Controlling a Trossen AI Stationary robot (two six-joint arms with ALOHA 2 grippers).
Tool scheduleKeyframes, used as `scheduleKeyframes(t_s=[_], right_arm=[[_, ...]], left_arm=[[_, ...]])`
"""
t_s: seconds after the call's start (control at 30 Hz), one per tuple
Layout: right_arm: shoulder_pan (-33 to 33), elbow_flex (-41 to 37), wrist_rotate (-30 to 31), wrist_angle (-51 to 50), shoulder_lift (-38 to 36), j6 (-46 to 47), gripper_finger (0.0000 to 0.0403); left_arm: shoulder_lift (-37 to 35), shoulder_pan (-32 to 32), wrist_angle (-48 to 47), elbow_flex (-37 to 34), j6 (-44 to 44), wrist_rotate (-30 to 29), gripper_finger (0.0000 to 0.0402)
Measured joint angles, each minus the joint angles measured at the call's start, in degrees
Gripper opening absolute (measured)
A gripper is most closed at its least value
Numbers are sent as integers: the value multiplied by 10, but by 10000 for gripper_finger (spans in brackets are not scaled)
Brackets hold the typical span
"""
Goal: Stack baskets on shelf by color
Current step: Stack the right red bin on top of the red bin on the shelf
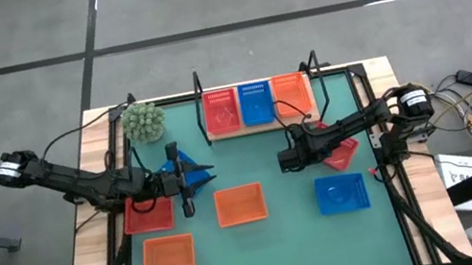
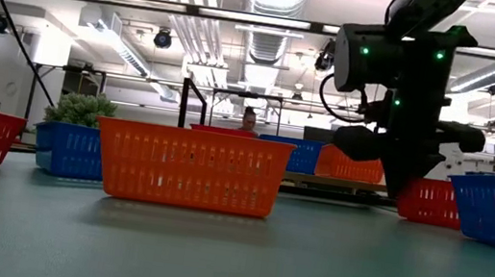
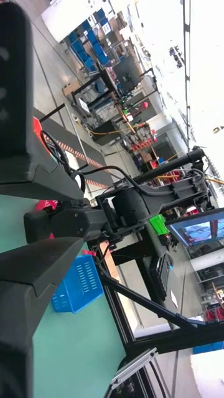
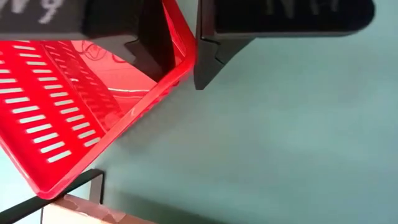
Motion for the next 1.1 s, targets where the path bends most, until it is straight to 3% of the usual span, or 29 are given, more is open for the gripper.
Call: scheduleKeyframes(t_s=[0.27, 0.43, 0.7, 1.0, 1.1], right_arm=[[13, 13, -29, -11, -10, -18, 35], [33, 61, -36, -9, -19, -125, 34], [98, 162, -111, -8, -16, -449, 34], [187, 237, -123, -12, -16, -1023, 34], [177, 261, -148, -10, -16, -1080, 34]], left_arm=[[0, 0, 0, 0, 0, 0, 90], [0, 0, 0, 0, 0, 0, 90], [0, 0, 0, 0, 1, 0, 90], [0, 0, 0, 0, 1, 0, 90], [0, 0, 5, 0, 1, 0, 90]])
